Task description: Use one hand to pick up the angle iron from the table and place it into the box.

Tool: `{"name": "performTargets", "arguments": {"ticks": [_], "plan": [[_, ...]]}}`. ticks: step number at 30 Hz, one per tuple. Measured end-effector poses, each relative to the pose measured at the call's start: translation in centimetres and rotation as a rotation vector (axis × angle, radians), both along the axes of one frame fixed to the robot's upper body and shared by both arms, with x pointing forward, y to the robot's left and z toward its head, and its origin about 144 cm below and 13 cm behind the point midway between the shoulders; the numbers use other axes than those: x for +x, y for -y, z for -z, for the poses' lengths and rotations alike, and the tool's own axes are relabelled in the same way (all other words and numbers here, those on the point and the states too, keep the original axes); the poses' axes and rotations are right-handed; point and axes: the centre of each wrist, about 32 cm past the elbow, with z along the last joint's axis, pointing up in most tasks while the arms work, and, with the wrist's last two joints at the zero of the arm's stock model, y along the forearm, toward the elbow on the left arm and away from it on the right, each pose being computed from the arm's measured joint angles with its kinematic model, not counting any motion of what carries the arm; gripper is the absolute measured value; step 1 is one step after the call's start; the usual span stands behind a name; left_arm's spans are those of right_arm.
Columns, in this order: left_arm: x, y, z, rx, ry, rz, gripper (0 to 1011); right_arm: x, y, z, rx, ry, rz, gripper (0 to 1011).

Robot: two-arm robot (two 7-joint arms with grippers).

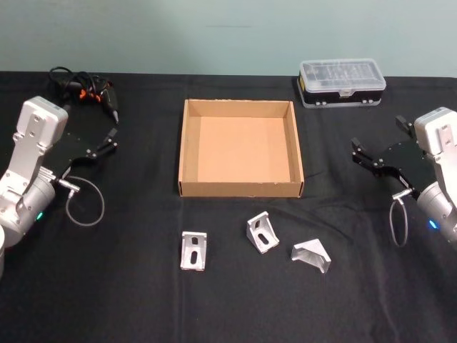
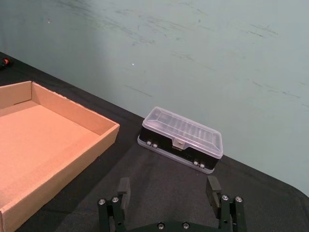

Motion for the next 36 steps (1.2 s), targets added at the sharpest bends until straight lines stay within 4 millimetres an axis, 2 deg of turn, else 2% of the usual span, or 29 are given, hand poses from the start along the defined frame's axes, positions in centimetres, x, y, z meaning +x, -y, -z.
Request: {"name": "performTargets", "arguments": {"ticks": [12, 20, 26, 29, 36], "plan": [[0.0, 0.0, 0.0, 0.0, 0.0, 0.0, 1011, 0.0, 0.0, 0.0, 0.002, 0.004, -0.002, 1000], [0.0, 0.0, 0.0, 0.0, 0.0, 0.0, 1011, -0.4, -0.2, -1.4, 0.061, 0.049, -0.111, 1000], [0.0, 0.0, 0.0, 0.0, 0.0, 0.0, 1011, -1.8, 0.8, -2.7, 0.109, 0.006, -0.287, 1000], [0.0, 0.0, 0.0, 0.0, 0.0, 0.0, 1011, -2.8, 2.1, -3.3, 0.121, -0.064, -0.432, 1000], [0.0, 0.0, 0.0, 0.0, 0.0, 0.0, 1011, -4.1, 4.4, -3.5, 0.109, -0.203, -0.667, 1000]]}}
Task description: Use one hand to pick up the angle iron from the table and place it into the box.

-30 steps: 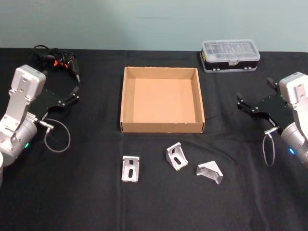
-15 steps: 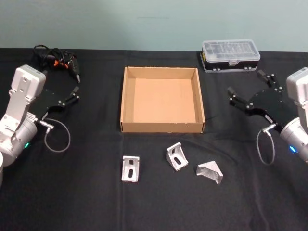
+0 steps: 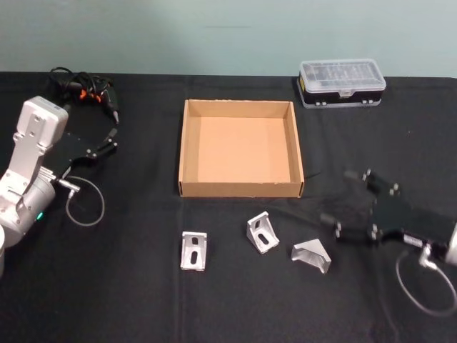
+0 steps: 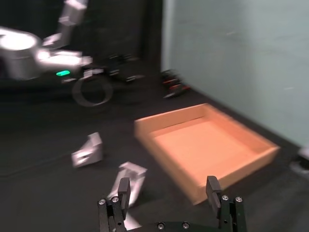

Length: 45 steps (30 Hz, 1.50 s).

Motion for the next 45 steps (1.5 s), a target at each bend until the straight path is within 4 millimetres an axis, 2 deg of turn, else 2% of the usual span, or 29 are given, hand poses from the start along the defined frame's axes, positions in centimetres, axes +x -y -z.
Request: {"name": "performTargets", "arguments": {"ticks": [7, 13, 26, 36, 45], "plan": [[0.0, 0.0, 0.0, 0.0, 0.0, 0.0, 1011, -0.7, 1.0, 0.5, -0.036, -0.078, -0.137, 1000], [0.0, 0.0, 0.0, 0.0, 0.0, 0.0, 1011, -0.9, 1.1, 1.1, -0.07, -0.107, -0.14, 1000], [0.0, 0.0, 0.0, 0.0, 0.0, 0.0, 1011, 0.2, -1.0, 2.9, -0.107, -0.152, -0.101, 1000], [0.0, 0.0, 0.0, 0.0, 0.0, 0.0, 1011, 1.2, -2.5, 3.6, -0.13, -0.174, -0.081, 1000], [0.0, 0.0, 0.0, 0.0, 0.0, 0.0, 1011, 1.2, -3.2, 3.8, -0.158, -0.188, -0.074, 1000]]}}
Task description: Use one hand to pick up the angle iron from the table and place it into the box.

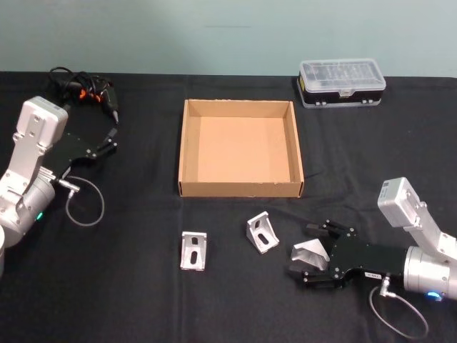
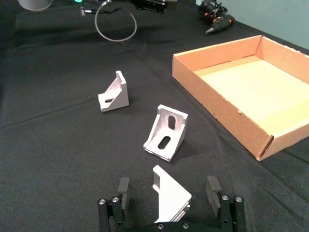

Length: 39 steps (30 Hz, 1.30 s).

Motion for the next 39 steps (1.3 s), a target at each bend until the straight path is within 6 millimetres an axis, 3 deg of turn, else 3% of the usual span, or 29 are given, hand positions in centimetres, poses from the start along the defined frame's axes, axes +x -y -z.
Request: {"name": "performTargets", "arguments": {"ticks": [19, 31, 35, 39], "plan": [[0.0, 0.0, 0.0, 0.0, 0.0, 0.0, 1011, -0.16, -0.25, 0.05, -0.013, -0.008, 0.023, 963], [0.0, 0.0, 0.0, 0.0, 0.0, 0.0, 1011, -0.16, -0.22, 0.04, -0.012, -0.006, 0.022, 681], [0.0, 0.0, 0.0, 0.0, 0.0, 0.0, 1011, -0.15, -0.21, 0.03, -0.012, -0.006, 0.021, 490], [0.0, 0.0, 0.0, 0.0, 0.0, 0.0, 1011, -0.16, -0.2, 0.03, -0.012, -0.006, 0.021, 367]]}}
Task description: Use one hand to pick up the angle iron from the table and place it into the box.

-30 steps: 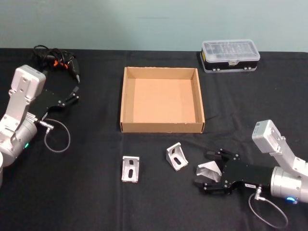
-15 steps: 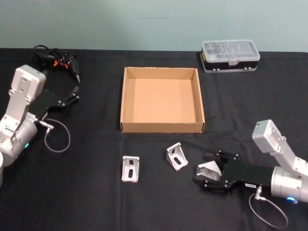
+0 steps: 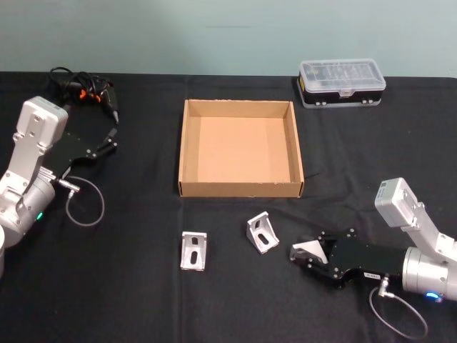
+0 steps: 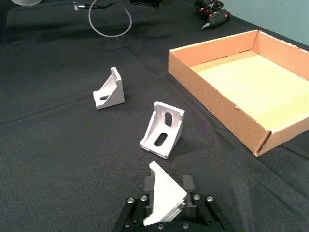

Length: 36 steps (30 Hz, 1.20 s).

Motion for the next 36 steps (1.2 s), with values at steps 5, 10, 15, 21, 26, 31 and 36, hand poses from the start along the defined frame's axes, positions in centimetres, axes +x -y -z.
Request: {"name": "performTargets", "arguments": {"ticks": [5, 10, 15, 21, 26, 31, 36], "plan": [[0.0, 0.0, 0.0, 0.0, 0.0, 0.0, 1011, 0.0, 0.0, 0.0, 0.0, 0.0, -0.001, 302], [0.0, 0.0, 0.0, 0.0, 0.0, 0.0, 1011, 0.0, 0.0, 0.0, 0.001, 0.0, -0.001, 302], [0.0, 0.0, 0.0, 0.0, 0.0, 0.0, 1011, 0.0, 0.0, 0.0, 0.001, 0.001, -0.001, 302], [0.0, 0.0, 0.0, 0.0, 0.0, 0.0, 1011, 0.1, -0.2, -0.5, 0.024, 0.027, 0.003, 302], [0.0, 0.0, 0.0, 0.0, 0.0, 0.0, 1011, 0.3, -0.7, -1.7, 0.06, 0.065, 0.012, 302], [0.0, 0.0, 0.0, 0.0, 0.0, 0.0, 1011, 1.2, -1.7, -3.7, 0.106, 0.114, 0.032, 302], [0.0, 0.0, 0.0, 0.0, 0.0, 0.0, 1011, 3.2, -3.4, -5.9, 0.128, 0.161, 0.085, 302]]}}
